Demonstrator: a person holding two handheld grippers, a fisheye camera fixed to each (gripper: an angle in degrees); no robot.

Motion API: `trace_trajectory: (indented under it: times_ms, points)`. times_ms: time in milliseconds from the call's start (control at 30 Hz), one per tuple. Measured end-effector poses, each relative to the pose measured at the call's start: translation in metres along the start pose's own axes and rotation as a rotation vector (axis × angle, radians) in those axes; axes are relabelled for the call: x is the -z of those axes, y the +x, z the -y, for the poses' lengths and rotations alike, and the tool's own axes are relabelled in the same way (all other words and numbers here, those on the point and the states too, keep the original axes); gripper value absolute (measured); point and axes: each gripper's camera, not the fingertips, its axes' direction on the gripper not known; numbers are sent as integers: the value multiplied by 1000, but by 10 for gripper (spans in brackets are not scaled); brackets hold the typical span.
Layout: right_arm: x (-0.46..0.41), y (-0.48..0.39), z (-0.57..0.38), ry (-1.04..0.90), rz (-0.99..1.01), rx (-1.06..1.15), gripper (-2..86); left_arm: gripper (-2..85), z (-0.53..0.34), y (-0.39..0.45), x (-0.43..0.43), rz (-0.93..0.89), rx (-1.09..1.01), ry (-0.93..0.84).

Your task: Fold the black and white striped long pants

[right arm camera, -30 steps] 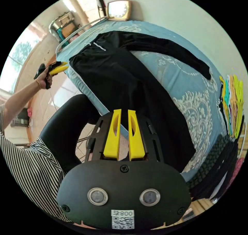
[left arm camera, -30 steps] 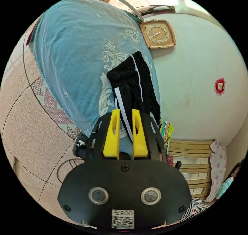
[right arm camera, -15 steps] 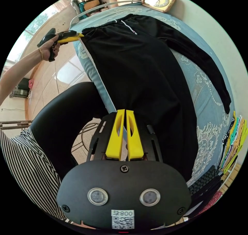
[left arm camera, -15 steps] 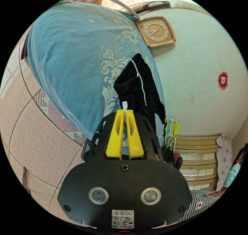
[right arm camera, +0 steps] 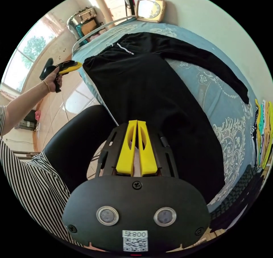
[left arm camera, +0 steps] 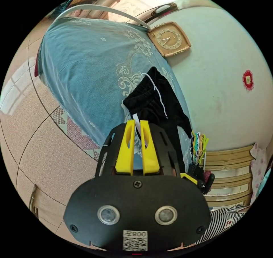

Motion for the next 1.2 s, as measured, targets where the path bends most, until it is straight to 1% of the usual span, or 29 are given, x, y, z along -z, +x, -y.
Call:
trace_trajectory:
  times_ms: [100, 167, 200, 233, 300, 367, 400, 467, 500, 567, 600, 667, 700, 767, 800, 867, 967, 1200]
  points:
    - [-8, 30, -6, 22, -21, -101, -1, 31, 10, 10, -10, 31, 58, 27]
    - [-38, 55, -8, -72, 29, -167, -1, 31, 18, 19, -17, 18, 107, 62]
    - [-45, 61, -9, -85, 45, -184, -1, 32, 20, 25, -18, 15, 102, 76]
    - [-46, 71, -11, -45, 92, -209, 0, 32, 27, 40, -22, 7, 74, 91]
    - [-45, 84, -12, -19, 130, -221, 0, 34, 40, 72, -34, -16, -3, 82]
    - [-41, 107, -15, 35, 125, -253, 1, 39, 62, 131, -67, -39, -162, 6]
    - [-39, 116, -16, 53, 131, -271, 1, 40, 68, 148, -78, -47, -206, -19]
    - [-33, 161, -19, 120, 148, -345, 7, 47, 92, 221, -129, -70, -389, -118]
    - [-32, 174, -20, 129, 139, -365, 9, 48, 98, 240, -142, -70, -430, -140]
    - [-29, 230, -20, 160, 123, -452, 22, 50, 119, 314, -199, -68, -591, -215]
    - [-29, 244, -19, 168, 119, -476, 27, 50, 124, 332, -213, -60, -628, -232]
    - [-28, 300, -17, 200, 110, -551, 48, 50, 143, 399, -272, -6, -768, -294]
    - [-27, 313, -16, 210, 106, -568, 53, 50, 148, 414, -285, 10, -797, -307]
    - [-26, 361, -11, 250, 80, -626, 59, 47, 167, 468, -338, 97, -919, -351]
    - [-26, 373, -9, 258, 78, -639, 60, 46, 172, 479, -351, 127, -942, -361]
    - [-26, 419, 0, 300, 60, -688, 65, 39, 193, 511, -398, 243, -1015, -390]
    - [-29, 470, 12, 344, 11, -746, 68, 27, 214, 532, -448, 376, -1047, -437]
    - [-59, 555, 39, 334, -97, -849, 69, 14, 242, 566, -484, 343, -1088, -397]
